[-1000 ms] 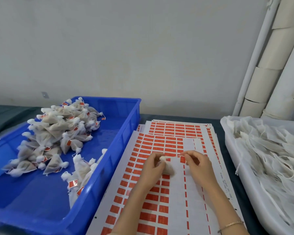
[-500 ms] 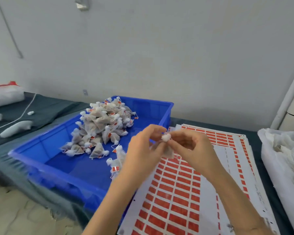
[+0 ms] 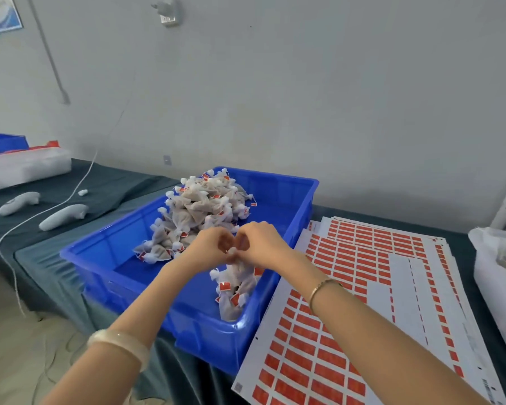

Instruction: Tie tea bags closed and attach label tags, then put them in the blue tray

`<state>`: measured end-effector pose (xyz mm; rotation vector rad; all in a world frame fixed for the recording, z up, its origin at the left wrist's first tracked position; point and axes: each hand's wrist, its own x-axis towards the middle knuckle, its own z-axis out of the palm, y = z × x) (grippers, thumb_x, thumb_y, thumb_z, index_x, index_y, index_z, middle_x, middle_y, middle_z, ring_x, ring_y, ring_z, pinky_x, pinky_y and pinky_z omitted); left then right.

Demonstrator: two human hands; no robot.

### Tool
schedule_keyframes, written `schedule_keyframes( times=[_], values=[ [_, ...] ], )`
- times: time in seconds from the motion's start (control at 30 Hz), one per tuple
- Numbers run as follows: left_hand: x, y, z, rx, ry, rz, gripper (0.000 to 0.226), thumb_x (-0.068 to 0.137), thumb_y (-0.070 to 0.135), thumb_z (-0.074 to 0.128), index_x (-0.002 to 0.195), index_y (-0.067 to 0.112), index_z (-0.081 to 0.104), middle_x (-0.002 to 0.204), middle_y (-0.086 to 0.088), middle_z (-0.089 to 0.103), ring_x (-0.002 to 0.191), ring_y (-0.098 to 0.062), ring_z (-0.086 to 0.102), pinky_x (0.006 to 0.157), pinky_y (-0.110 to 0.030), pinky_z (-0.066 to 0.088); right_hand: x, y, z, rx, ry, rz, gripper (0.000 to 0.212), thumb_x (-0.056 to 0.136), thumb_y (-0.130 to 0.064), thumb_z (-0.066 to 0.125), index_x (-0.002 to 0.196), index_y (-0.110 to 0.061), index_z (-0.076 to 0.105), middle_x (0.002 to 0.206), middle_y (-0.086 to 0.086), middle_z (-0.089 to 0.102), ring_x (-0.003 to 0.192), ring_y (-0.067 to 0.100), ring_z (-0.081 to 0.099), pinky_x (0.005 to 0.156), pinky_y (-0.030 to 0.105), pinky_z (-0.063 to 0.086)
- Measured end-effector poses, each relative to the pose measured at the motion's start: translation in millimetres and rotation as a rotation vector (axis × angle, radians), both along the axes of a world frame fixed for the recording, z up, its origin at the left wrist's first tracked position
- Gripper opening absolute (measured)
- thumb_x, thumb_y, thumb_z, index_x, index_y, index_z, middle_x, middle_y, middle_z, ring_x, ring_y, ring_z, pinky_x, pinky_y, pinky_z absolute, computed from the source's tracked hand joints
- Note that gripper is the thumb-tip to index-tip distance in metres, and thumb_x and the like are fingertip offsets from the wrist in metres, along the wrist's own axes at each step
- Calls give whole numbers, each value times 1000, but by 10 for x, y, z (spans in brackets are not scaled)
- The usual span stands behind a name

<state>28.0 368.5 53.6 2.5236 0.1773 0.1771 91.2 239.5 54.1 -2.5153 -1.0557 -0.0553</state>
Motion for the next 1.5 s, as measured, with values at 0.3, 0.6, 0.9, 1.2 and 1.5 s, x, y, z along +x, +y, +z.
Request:
schedule_keyframes(
  times=[0.3, 0.6, 0.9, 1.2, 1.5],
  values=[
    [0, -236, 169, 355, 158, 25, 50, 87, 8, 55, 135, 17, 44, 134, -5, 49, 115, -21, 53, 90, -34, 49, -332, -365, 13, 270, -101, 13, 21, 92, -26, 57, 104, -15, 69, 101, 0, 72, 92, 20, 61, 97, 35, 37],
    [-76, -1979, 340, 136, -334, -330, 32, 94, 24, 57, 126, 31, 55, 124, 12, 58, 96, -1, 50, 82, -17, 39, -958, -2083, -170, 576, 34, -424, 8, 88, -28, 66, 93, -34, 69, 77, -27, 63, 79, -6, 59, 65, 7, 46],
    [149, -3446, -39, -92, -299, -834, 25, 90, 18, 62, 110, 34, 66, 107, 15, 64, 84, 1, 57, 77, -13, 51, -1386, -3752, 36, 364, -91, -855, 14, 80, -24, 73, 82, -38, 71, 76, -27, 67, 69, 3, 62, 66, 16, 49],
    [293, -3794, -108, 180, -181, -1052, 21, 93, 17, 59, 110, 24, 69, 127, 4, 59, 114, -15, 51, 96, -29, 43, -1381, -4040, -198, 96, 137, -928, 9, 76, -53, 69, 76, -50, 61, 84, -27, 67, 75, -5, 59, 70, 18, 49],
    [409, -3687, -117, 94, -279, -1020, 14, 91, 26, 63, 104, 24, 70, 110, 9, 65, 91, -4, 50, 84, -23, 45, -1243, -3953, -181, 207, -141, -945, 15, 88, -26, 65, 74, -31, 64, 67, -17, 63, 61, 4, 58, 64, 28, 51]
  ],
)
